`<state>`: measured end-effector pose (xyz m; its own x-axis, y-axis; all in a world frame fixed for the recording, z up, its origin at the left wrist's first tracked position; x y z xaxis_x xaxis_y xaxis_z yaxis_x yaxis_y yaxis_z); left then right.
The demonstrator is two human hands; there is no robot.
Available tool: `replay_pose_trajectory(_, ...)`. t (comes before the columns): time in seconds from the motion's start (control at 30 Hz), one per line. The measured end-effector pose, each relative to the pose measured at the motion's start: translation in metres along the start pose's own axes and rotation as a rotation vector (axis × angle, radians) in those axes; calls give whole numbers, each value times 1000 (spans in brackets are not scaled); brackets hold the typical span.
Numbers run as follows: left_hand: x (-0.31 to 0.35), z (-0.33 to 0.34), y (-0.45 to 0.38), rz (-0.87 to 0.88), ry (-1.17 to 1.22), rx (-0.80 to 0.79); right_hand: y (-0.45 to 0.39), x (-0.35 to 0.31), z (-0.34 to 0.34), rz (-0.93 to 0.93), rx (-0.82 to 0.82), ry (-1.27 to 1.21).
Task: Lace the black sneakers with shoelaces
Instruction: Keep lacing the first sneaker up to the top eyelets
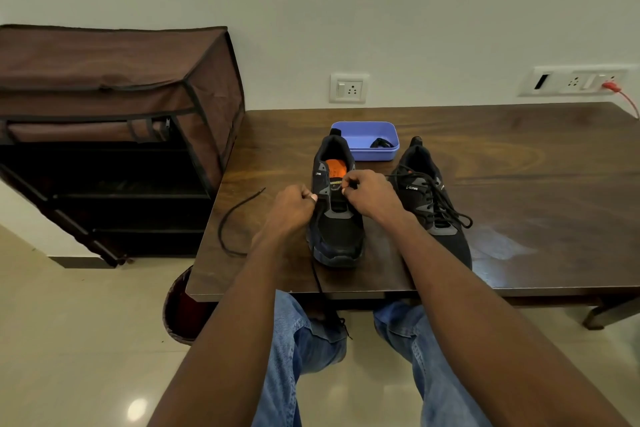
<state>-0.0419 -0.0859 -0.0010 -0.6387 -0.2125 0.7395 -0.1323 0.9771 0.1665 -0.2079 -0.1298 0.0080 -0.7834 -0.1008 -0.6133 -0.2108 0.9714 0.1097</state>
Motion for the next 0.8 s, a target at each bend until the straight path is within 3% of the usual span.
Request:
replay_pose_trajectory(0.3, -12, -5, -2, -107, 194, 4, 6, -1, -6, 13, 25, -38)
replay_pose_trajectory(0.43, -15, -4, -2, -72, 138, 15, 6, -2, -5, 17, 3, -17)
replay_pose_trajectory(0.57, -16, -18, 7, 70, 177, 217, 9, -4, -4, 11, -10, -1)
replay_pose_trajectory(0.63, -16, -20, 10, 42, 217, 105, 14, -8, -7, 15, 47, 36)
replay_pose_trajectory(0.7, -15, -10, 15, -52, 121, -166, 18, -12, -12, 36, 124, 47)
replay_pose_trajectory(0.8, -13, 1, 19, -90, -16, -373, 25, -14, -18, 148, 73, -160)
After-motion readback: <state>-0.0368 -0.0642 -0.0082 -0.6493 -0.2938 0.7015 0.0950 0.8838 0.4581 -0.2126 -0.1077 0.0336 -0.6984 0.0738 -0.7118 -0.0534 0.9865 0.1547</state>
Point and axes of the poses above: each hand's wrist, its own y-axis away from the middle knuckle, its own z-axis out of the palm, x = y × z, the point moved 3 cm from there along -y, towards the middle knuckle, and after that the axes turned 3 degrees about -x, right-handed, at the moved point
